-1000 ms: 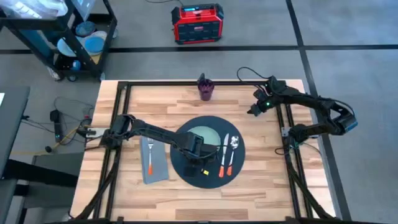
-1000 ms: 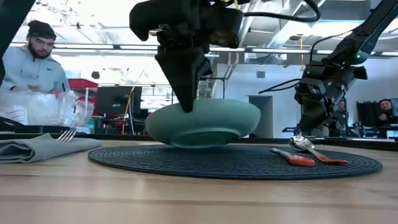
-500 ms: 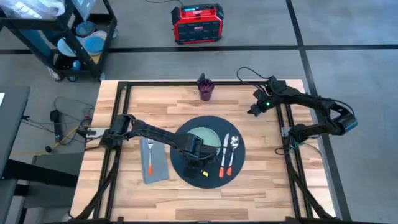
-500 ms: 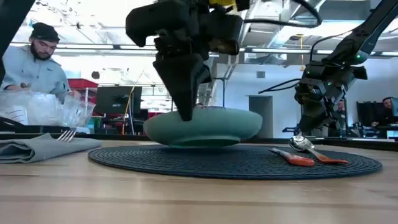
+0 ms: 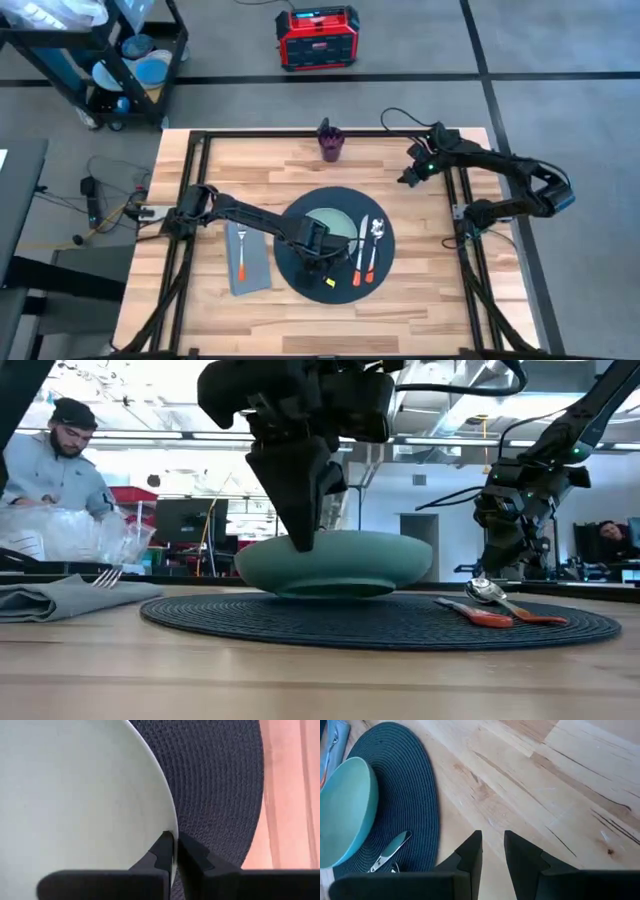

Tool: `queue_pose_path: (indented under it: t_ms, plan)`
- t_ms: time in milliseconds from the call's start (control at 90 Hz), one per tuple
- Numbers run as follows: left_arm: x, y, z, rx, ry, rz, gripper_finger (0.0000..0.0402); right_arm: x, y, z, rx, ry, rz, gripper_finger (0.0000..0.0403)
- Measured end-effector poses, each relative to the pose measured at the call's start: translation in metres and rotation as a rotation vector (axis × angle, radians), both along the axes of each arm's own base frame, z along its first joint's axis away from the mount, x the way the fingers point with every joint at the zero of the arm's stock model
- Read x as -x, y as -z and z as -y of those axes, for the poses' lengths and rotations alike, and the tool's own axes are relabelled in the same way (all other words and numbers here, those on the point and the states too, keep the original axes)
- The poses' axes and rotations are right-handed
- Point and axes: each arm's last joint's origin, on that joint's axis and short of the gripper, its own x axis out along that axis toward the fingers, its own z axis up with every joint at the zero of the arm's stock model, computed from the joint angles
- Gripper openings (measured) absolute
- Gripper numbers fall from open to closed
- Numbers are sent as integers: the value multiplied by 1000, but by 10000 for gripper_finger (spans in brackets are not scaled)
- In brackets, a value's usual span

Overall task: Set table place
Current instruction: Put the green plate on the table mat

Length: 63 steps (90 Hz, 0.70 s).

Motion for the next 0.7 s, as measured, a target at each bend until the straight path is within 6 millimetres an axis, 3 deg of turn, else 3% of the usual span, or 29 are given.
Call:
queue_pose_path:
  t_ms: [200, 567, 700]
  plan:
    - [1, 4, -6, 37, -26, -52, 10, -1, -1, -1, -11, -20, 28, 71]
    - [-2, 3, -7, 119, -23, -43, 92, -2, -2, -1, -27, -41, 72, 72]
    - [0, 3, -9, 111, -35, -65, 104, -5, -7, -1, -82, -90, 201, 72]
